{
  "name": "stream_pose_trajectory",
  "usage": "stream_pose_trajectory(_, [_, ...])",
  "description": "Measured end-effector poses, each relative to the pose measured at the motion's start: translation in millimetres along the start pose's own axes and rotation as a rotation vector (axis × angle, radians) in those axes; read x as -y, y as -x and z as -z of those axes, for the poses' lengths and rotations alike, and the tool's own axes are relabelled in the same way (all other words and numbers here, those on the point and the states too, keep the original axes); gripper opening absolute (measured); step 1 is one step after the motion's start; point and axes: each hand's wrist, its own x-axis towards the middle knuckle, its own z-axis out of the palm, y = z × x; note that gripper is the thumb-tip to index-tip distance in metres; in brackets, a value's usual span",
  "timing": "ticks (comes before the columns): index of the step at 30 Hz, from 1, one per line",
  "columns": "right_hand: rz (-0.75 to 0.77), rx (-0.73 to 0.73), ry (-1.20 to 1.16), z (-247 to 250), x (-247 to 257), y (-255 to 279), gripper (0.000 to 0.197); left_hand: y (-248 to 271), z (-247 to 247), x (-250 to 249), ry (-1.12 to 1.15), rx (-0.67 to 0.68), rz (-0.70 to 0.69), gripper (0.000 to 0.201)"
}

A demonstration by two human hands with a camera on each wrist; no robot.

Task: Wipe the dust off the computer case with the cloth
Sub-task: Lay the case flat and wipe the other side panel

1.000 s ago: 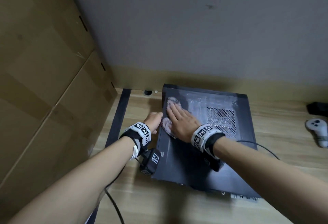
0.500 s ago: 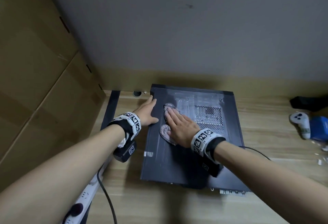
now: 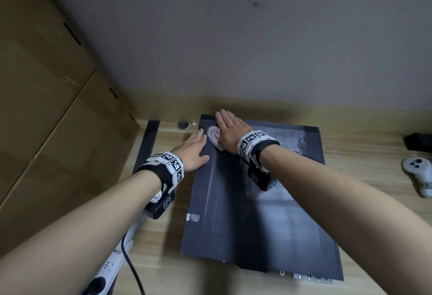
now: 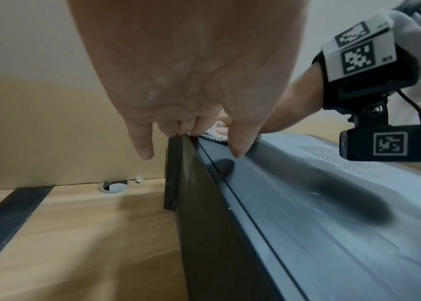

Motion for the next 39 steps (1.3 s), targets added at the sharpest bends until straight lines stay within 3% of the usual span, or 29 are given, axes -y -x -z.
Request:
stream_pose_trajectory(14, [0.038, -0.052, 0.061, -69, 15, 182, 0.074, 31, -21, -45, -0.176, 0.049, -0.077, 0.091])
stream_pose_trajectory(19, [0.059, -0.111, 0.068, -82, 24, 213, 0.078, 27, -26, -52, -0.2, 0.029, -0.089, 0.095])
stream_pose_trajectory(25, [0.032, -0.054, 0.047, -70, 15, 188, 0.074, 15, -21, -48, -0.194, -0.022, -0.069, 0.096])
stream_pose_trajectory(34, [-0.029, 0.008, 0.078, -17, -27, 64, 0.069, -10, -4, -30, -0.115, -0.135, 0.012, 0.072])
stream_pose_trajectory(39, [-0.04, -0.023, 0.0, -6, -35, 25, 0.07, -36, 13, -29, -0.089, -0.138, 0.05, 0.068])
